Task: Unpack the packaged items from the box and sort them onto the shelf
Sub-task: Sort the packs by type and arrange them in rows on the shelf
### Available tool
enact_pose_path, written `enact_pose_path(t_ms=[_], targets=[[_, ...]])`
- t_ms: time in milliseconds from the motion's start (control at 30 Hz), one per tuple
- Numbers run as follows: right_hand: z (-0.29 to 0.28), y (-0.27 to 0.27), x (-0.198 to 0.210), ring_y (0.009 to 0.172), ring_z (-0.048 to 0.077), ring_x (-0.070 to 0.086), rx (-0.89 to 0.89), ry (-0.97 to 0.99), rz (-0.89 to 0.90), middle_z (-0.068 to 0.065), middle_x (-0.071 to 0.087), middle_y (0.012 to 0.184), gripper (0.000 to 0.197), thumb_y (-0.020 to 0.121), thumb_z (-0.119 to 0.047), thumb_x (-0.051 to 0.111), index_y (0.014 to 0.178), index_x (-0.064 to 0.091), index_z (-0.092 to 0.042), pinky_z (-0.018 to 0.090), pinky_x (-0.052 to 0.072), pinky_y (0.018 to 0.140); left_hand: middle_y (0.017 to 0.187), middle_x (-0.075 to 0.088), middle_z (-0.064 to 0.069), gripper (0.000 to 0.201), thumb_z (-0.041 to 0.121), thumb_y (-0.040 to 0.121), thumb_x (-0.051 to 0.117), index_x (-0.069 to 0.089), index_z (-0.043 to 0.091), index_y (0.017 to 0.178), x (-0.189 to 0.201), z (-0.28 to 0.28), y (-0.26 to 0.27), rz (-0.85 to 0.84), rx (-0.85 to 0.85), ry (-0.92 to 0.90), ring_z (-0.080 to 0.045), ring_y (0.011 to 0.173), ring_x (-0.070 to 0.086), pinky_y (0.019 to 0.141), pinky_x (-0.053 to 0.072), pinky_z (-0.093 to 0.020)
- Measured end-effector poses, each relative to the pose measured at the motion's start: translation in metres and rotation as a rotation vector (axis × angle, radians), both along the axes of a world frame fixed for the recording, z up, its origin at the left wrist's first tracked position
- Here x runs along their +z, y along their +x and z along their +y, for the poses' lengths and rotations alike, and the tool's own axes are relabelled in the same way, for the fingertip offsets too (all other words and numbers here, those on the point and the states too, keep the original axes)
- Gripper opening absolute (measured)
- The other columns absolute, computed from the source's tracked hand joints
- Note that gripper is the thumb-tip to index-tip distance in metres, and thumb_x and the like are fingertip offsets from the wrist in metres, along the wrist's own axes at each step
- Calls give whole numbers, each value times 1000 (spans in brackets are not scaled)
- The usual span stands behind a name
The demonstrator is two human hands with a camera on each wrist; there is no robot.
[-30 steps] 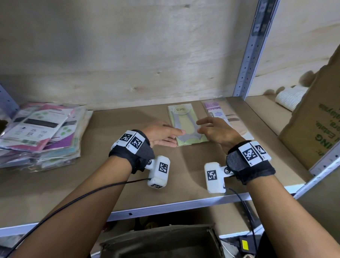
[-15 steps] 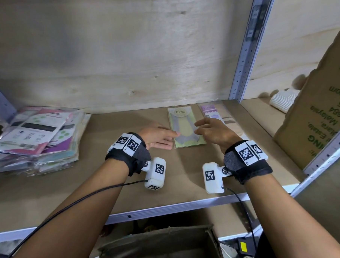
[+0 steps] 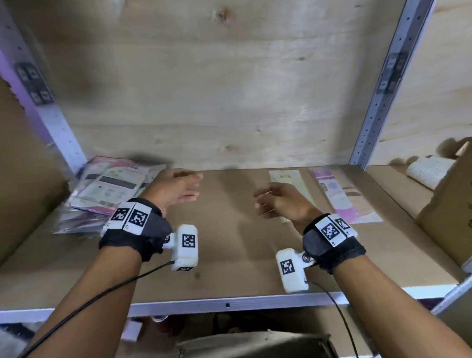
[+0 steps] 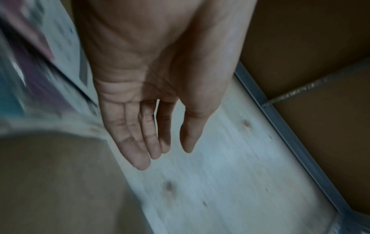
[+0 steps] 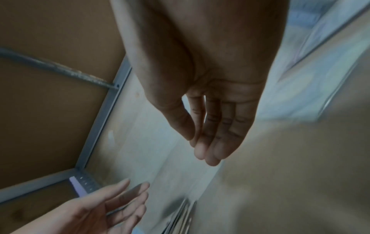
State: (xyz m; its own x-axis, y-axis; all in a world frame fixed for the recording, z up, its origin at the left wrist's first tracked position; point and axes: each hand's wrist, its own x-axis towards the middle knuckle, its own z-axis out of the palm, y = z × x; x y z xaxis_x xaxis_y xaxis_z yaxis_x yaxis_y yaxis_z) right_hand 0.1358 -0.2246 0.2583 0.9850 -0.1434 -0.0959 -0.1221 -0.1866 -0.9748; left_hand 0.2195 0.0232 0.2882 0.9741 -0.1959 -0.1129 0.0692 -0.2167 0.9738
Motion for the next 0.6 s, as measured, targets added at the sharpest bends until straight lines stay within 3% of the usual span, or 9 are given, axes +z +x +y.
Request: enact_pose_path(t_ms=[133,200,300,367,500,600], targets=[[74,39,0,63,23,61,158,12,76,14,62,80,20,94,4,54,113,59,4,27,55,55,103,74,-8,7,23,91,71,69,19,97,7,63,6,-35,171,-48,-20,88,72,76,60,-24],[110,59,-4,62,23,61,206,-3,118,12,60,79,15,95,3,52,109,58,0,29,56,54,99,74,-9,3,19,90,71,70,18,92,6,92,8,-48,265,-70,-23,85,71,82,58,-28],[156,87,-12,60,23,60,242,-29,162,12,59,77,5,95,-1,54,97,57,-5,34,56,58,84,74,-5,5,15,88,70,71,14,83,2,128,7,-66,341,-72,-24,76,67,76,54,-35],[183,104,-16,58,24,59,227,-38,157,12,58,75,11,95,-11,61,87,54,-7,38,57,57,85,74,-6,4,16,89,71,70,15,85,-1,147,5,-61,359,-67,-23,70,67,75,57,-40],[220,126,-20,61,30,62,190,-219,122,10,57,65,35,86,-32,75,73,52,-8,50,59,64,88,72,-5,7,16,92,68,67,19,86,-2,169,3,-51,391,-12,-14,64,67,58,58,-22],[227,135,-28,57,24,54,175,-267,131,7,54,67,40,77,-32,84,74,48,-13,34,46,49,86,71,-5,8,14,93,66,66,16,86,-3,172,1,-42,395,12,-13,61,65,49,55,-17]])
